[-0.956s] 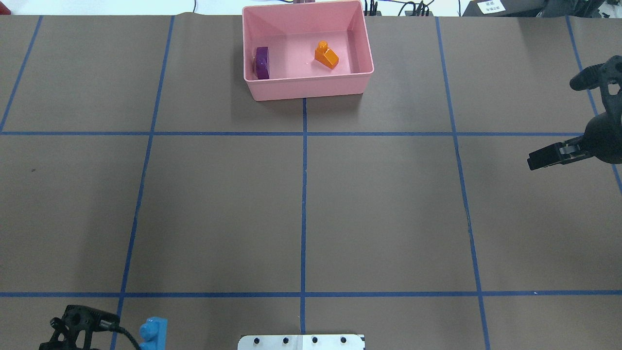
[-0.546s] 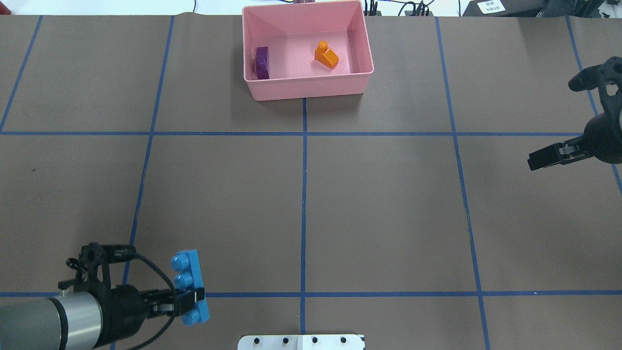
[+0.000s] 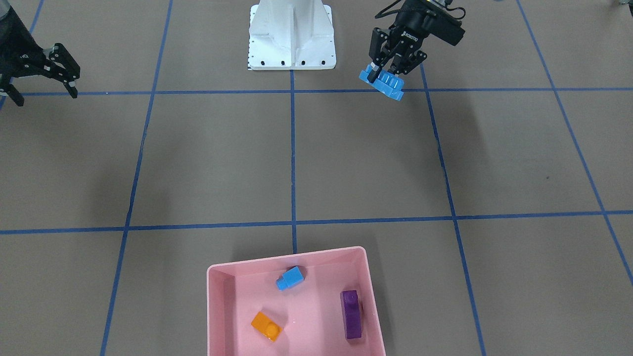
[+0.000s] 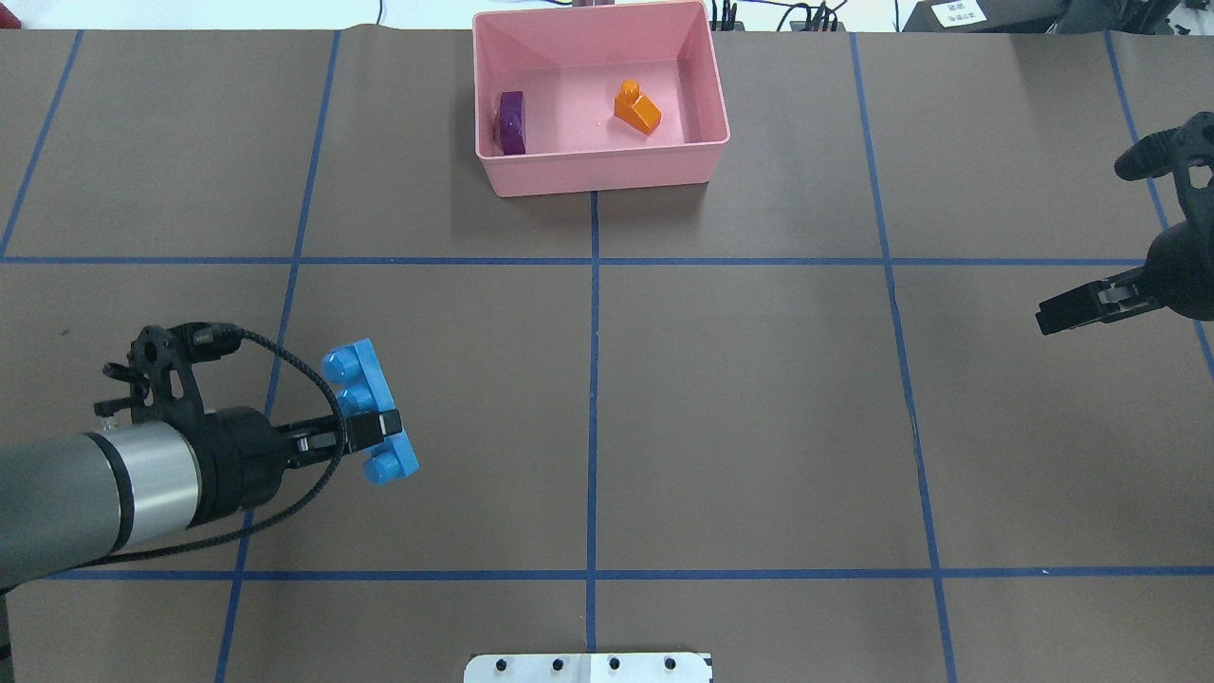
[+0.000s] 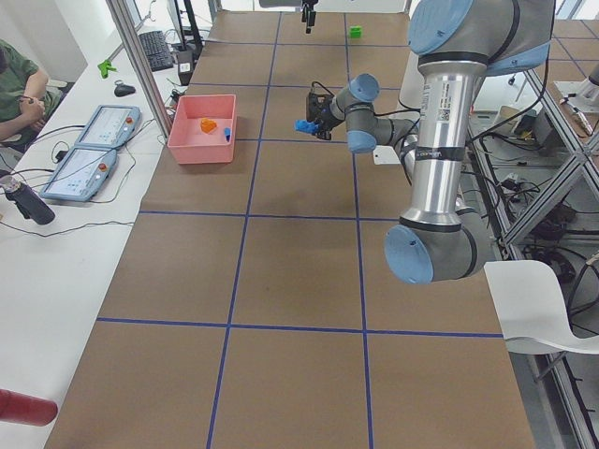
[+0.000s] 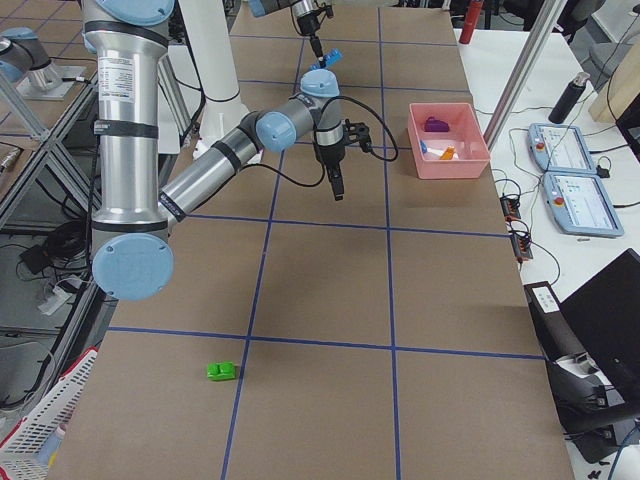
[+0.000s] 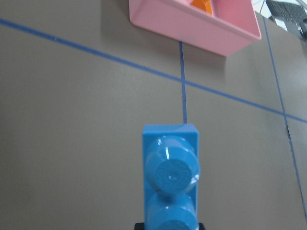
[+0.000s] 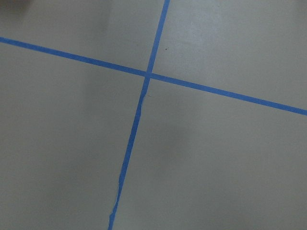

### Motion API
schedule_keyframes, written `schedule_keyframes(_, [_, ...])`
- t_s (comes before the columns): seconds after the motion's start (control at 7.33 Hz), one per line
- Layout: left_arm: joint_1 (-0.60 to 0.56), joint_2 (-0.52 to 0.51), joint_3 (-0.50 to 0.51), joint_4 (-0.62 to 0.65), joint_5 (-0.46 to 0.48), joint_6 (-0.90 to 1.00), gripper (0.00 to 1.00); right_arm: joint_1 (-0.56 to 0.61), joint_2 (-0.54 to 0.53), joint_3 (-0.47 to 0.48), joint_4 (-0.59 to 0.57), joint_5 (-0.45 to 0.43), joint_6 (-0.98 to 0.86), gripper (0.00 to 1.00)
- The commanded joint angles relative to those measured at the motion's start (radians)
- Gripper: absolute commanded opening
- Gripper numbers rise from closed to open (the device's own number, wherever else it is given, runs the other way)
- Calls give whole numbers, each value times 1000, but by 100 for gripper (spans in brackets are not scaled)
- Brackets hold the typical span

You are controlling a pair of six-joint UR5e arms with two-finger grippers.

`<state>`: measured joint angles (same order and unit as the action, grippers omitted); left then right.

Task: Put all blocks into box

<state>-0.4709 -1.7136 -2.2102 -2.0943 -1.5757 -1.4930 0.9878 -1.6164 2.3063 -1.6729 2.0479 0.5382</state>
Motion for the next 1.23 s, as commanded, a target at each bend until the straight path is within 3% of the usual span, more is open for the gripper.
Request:
schedule_keyframes(0.0, [-147, -203, 125, 156, -120, 2, 0, 44, -29, -8, -1, 9, -96, 99])
schedule_keyframes(0.27, [-215, -367, 266, 235, -155, 2, 0, 115, -25, -77, -1, 46, -214, 99])
schedule_keyframes(0.55, [-328, -536, 427, 317, -278, 2, 0, 233, -17, -171, 1, 118, -393, 99])
schedule_keyframes(1.09, [-420, -991, 1144, 313, -320, 11, 0, 284, -43, -212, 1, 140, -472, 99])
